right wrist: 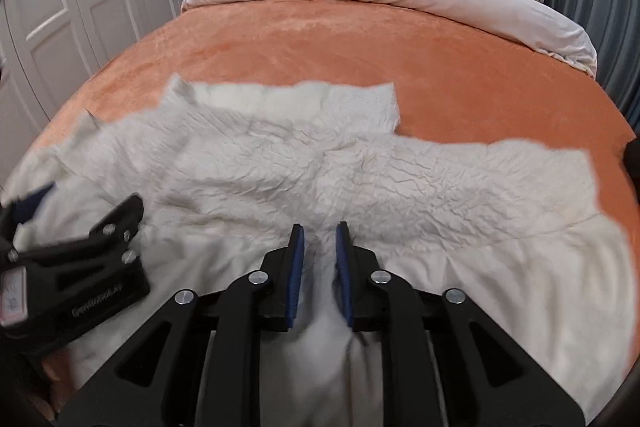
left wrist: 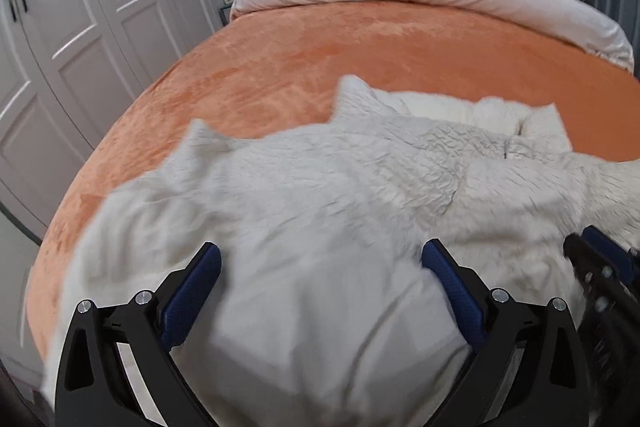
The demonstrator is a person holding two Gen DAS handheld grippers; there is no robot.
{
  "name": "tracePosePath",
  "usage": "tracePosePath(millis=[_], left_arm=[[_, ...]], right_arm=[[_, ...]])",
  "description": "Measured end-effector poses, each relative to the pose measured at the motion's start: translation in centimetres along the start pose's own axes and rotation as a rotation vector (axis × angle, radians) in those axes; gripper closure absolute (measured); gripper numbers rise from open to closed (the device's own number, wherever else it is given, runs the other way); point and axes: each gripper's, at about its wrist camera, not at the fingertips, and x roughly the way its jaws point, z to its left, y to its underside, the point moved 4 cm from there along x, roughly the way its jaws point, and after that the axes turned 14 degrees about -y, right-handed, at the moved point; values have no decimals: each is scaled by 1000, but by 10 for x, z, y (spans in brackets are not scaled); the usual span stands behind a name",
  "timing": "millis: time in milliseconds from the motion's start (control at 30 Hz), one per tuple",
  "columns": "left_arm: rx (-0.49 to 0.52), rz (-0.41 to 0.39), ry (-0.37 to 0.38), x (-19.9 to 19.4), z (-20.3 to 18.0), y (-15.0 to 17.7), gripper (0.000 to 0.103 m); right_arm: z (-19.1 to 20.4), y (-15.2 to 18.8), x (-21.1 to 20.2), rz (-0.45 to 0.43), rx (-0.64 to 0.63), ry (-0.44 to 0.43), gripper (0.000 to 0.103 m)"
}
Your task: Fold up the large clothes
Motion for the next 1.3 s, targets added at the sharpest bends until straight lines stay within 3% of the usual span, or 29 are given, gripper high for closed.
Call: tracePosePath(millis=[200,300,367,433,500,567,667,800,900,1067,1133,1167,1200,1233,1300], left_arm=[[-88,4,46,-28,56,12,5],[-79,-8,-29,-25,74,27,5],[-59,31,-67,-9,79,41,5],[-79,102,-37,5,87,53,5],[-103,101,-34,1,95,55,5],[-98,105,-46,-2,98,55,5],[-115,111,-45,-4,101,59,5],[-116,119,-38,-9,103,65,5],[-115,121,-40,-14,109,72,5],[-163,142,-26,-21,131,84,5],[-205,128,-31,-26,154,85,5],[-232,118,-23,-27,171,87,5],[-252,124,-22,-25,184,89,5],[-267,140,-24,-21,196,92,5],[-316,189,-27,-7,218,102,5]], right_arm=[[42,-1,-50,-100,35,-108,75],[54,31,-25,-17,10,-97,70],[54,50,-9,-1,-11,-74,70],[57,48,-11,10,-26,-50,70],[61,38,-24,18,8,-75,70],[67,34,-43,-27,0,-100,70],[65,57,-30,52,-20,-68,69],[72,67,-28,56,-77,-18,69],[81,60,-48,33,-3,-110,68],[91,81,-50,63,-93,-70,67],[92,78,-69,47,-100,-116,68],[84,73,-87,3,-94,-123,63],[74,70,-98,-31,-82,-93,49],[57,68,-111,-69,-56,-47,42],[6,65,-131,-126,49,51,38]])
